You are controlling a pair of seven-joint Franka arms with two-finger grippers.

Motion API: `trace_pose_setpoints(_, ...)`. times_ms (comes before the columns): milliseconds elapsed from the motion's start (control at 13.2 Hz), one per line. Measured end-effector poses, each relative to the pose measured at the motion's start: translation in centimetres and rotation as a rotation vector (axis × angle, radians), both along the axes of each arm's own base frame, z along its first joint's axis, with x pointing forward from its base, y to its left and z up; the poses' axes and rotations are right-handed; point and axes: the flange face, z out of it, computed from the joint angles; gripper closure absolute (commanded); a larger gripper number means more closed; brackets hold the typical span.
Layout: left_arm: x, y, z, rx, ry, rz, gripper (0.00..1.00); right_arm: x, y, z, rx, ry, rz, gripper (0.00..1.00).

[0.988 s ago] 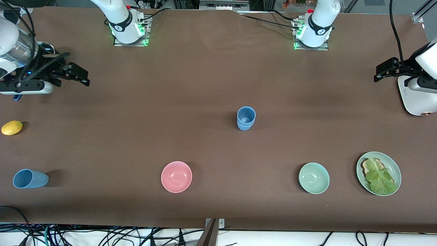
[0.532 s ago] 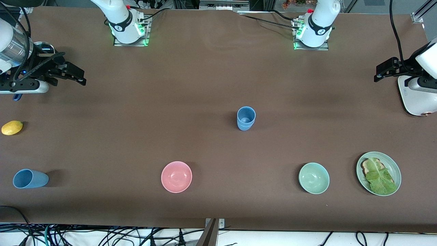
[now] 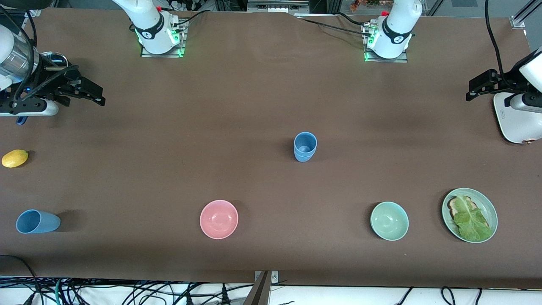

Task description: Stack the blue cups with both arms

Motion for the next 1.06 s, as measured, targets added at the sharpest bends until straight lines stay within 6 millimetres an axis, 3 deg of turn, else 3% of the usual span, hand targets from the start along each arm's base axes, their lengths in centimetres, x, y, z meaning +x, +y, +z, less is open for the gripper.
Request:
trace_pose_setpoints(532, -0.6, 0.1, 2.3, 0.001, -0.019, 0.003, 0.0, 0.0, -0.6, 0.0, -0.043, 0.002, 0.058, 0.0)
trace_pose_setpoints(1064, -0.6, 0.3, 2.3, 0.001, -0.016, 0.006, 0.0, -0.1, -0.6, 0.0, -0.044, 0.01, 0.063, 0.0)
